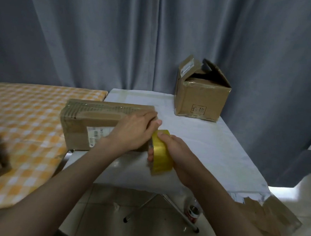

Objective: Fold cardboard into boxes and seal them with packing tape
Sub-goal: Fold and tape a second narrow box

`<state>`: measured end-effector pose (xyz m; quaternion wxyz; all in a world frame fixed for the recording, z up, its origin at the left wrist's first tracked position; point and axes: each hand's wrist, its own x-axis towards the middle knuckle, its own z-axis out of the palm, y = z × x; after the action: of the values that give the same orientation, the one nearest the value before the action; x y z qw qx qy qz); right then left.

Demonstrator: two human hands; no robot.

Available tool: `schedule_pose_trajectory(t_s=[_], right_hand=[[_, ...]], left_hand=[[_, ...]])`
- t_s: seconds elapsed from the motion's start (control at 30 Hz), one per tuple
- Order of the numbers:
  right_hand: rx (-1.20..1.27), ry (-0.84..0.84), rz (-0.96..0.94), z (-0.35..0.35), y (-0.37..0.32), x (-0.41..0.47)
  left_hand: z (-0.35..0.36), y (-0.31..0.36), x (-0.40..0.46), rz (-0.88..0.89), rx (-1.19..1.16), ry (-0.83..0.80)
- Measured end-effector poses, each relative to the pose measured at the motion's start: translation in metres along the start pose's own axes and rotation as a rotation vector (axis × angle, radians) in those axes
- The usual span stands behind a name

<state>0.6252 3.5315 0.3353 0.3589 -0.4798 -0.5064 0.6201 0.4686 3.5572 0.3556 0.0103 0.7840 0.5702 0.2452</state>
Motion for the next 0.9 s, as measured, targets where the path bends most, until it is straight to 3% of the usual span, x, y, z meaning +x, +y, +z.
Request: schedule_pose_trajectory(t_s=[0.13, 0.2, 0.3, 0.33, 0.4, 0.5, 0.77, 0.9], right_hand=[[-0.042, -0.121, 0.013, -0.009, 0.001, 0.003], [-0.084, -0.047, 0.008, -0.016, 0.002, 0.008], [-0.529, 0.293, -0.199, -0.042, 0.005, 0.032], [-0.727, 0.325, -0.257, -0.051, 0.007, 0.041], [-1.007, 0.257, -0.263, -0.06, 0.017, 0.055], [-1.19, 0.222, -0.26, -0.063, 0.035, 0.066], [-1.24, 0.457, -0.392, -0.059, 0.044, 0.062], [-0.86, 0.48, -0.432, -0.068, 0.027, 0.051]], left_hand=[[-0.003, -0.013, 0.004, -0.055, -0.062, -0.067], [-0.002, -0.015, 0.002, -0.064, -0.038, -0.111], [-0.003, -0.013, 0.0, -0.093, -0.051, -0.129], [-0.003, -0.012, -0.001, -0.093, -0.046, -0.125], [-0.001, -0.011, -0.003, -0.086, -0.037, -0.112], [-0.001, -0.012, -0.005, -0.096, -0.053, -0.132], [0.0, -0.014, -0.005, -0.11, -0.026, -0.172], [-0.005, -0.014, -0.005, -0.113, -0.063, -0.222]])
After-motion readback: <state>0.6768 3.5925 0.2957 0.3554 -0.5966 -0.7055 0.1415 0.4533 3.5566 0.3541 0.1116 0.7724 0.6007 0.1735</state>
